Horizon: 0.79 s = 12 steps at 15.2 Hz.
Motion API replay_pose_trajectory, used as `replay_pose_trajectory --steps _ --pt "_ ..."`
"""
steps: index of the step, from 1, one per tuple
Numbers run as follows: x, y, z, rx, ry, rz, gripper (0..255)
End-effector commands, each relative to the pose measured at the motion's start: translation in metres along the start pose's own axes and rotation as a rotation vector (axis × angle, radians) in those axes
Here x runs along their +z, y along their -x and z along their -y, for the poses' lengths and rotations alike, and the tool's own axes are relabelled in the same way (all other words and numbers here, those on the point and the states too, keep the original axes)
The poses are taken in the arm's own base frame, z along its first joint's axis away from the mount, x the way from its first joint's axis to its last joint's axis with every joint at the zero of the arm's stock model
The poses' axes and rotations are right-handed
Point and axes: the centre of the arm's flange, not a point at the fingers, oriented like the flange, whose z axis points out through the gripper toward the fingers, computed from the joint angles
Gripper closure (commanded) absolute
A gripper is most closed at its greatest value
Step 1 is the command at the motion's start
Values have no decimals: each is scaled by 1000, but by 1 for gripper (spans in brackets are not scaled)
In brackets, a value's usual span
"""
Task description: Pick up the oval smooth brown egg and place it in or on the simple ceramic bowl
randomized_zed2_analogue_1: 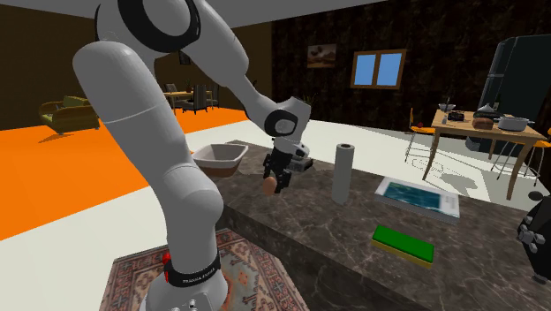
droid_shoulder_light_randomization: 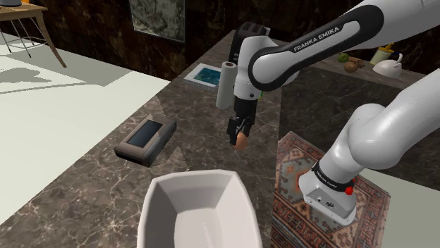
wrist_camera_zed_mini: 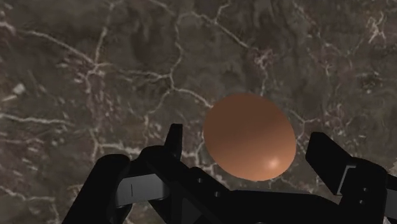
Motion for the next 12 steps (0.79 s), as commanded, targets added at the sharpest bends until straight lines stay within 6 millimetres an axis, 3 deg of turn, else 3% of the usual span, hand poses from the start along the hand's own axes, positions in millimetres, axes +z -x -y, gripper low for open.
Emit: replay_pose_trajectory --steps 1,2,3,12 --pt "0 0 0 0 0 0 0" --pt "0 0 0 0 0 0 0" --pt "0 0 0 0 0 0 255" --pt "0 0 0 0 0 0 255"
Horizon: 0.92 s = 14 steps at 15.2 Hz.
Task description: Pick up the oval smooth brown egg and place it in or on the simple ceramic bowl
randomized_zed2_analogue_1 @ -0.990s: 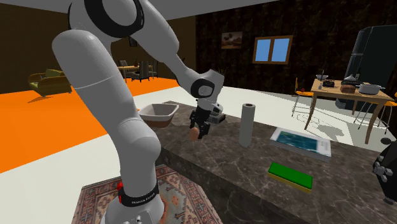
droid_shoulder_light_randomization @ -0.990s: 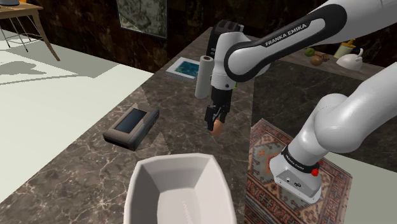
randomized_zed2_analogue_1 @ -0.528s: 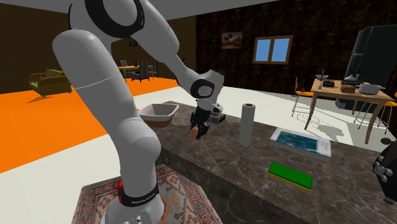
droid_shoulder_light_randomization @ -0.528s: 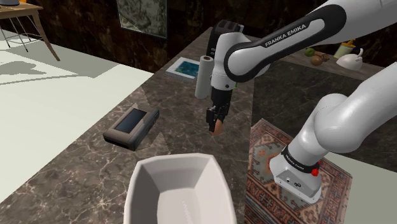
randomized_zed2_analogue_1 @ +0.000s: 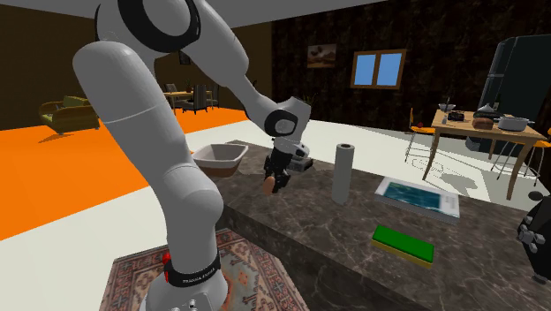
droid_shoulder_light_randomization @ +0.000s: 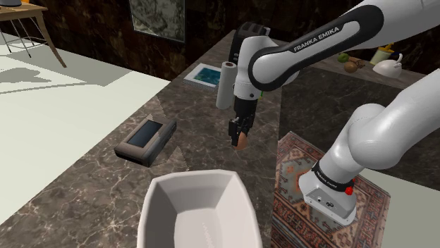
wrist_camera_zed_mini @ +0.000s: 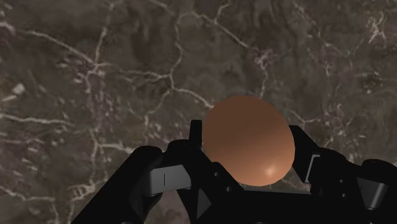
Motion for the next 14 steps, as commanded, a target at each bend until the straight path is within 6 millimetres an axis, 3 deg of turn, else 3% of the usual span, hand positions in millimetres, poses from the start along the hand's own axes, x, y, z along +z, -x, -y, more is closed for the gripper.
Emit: replay_pose_trajectory --steps 1,14 --pt "-5 1 1 0 0 0 255" --pt "-70 16 16 0 0 0 255"
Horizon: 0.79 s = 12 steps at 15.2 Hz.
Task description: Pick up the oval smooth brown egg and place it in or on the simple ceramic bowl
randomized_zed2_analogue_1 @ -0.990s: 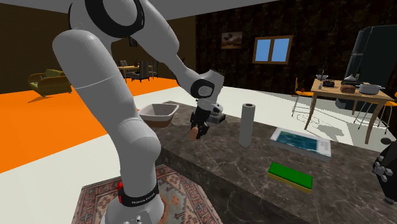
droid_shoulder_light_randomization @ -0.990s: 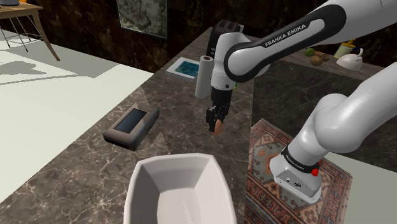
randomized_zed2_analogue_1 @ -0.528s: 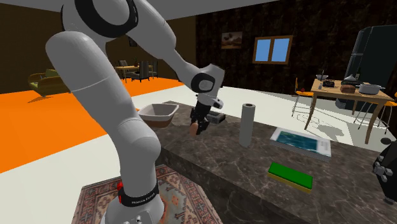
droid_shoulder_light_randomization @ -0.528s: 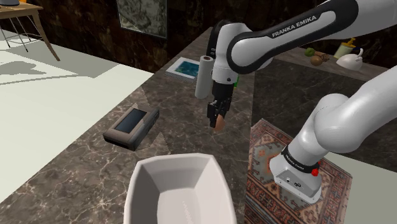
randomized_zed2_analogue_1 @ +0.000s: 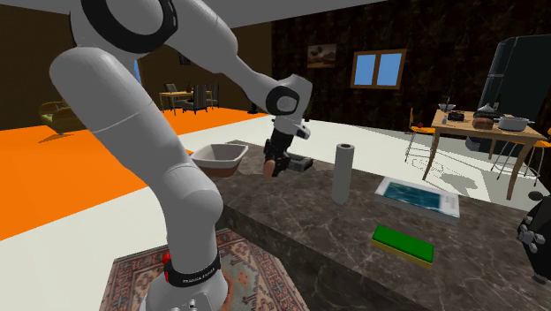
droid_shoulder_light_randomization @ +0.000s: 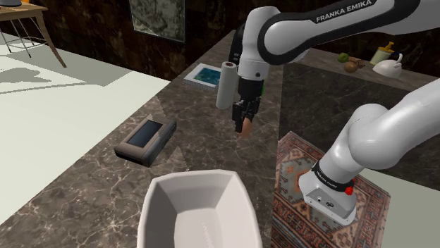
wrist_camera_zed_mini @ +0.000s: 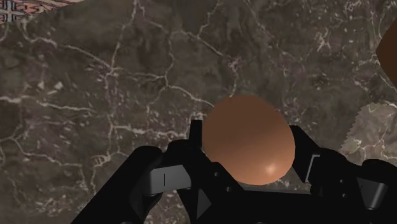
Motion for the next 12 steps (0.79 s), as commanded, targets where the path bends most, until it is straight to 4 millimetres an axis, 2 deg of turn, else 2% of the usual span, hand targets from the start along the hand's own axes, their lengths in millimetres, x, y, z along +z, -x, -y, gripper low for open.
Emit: replay_pose_trajectory --steps 1,12 --pt "-11 3 3 0 0 0 255" --pt "-66 16 15 0 0 0 255"
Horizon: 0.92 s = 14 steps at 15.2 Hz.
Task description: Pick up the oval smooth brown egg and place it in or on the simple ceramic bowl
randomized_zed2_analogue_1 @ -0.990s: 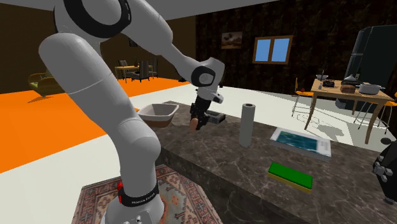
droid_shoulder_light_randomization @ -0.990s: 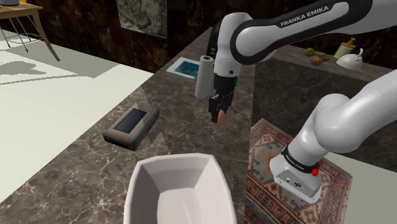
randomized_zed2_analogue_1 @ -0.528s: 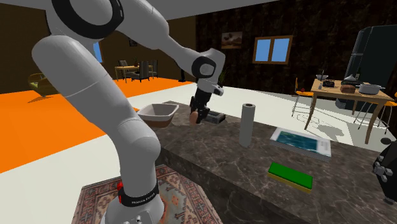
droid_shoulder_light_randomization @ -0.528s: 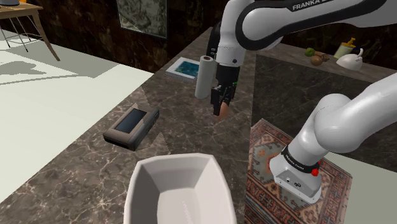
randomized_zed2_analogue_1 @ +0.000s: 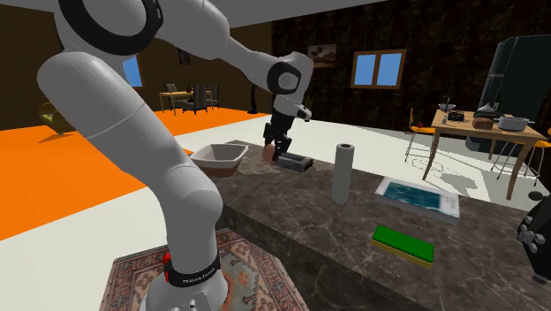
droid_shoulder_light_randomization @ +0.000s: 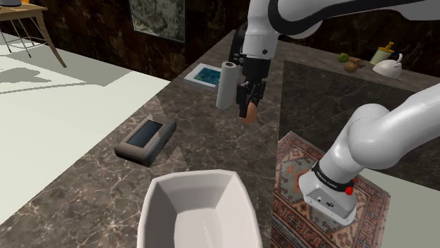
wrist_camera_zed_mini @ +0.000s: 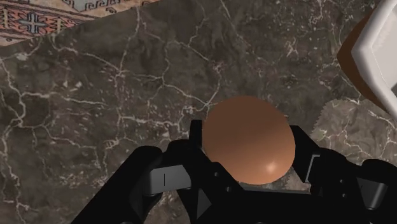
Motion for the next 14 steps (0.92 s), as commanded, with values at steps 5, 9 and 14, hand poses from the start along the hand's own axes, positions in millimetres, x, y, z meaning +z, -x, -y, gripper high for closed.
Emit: replay_pose_trajectory --steps 5,9,14 --pt "-31 7 7 0 0 0 255" --pt "-41 14 22 0 0 0 255" --pt "-24 31 84 0 0 0 255"
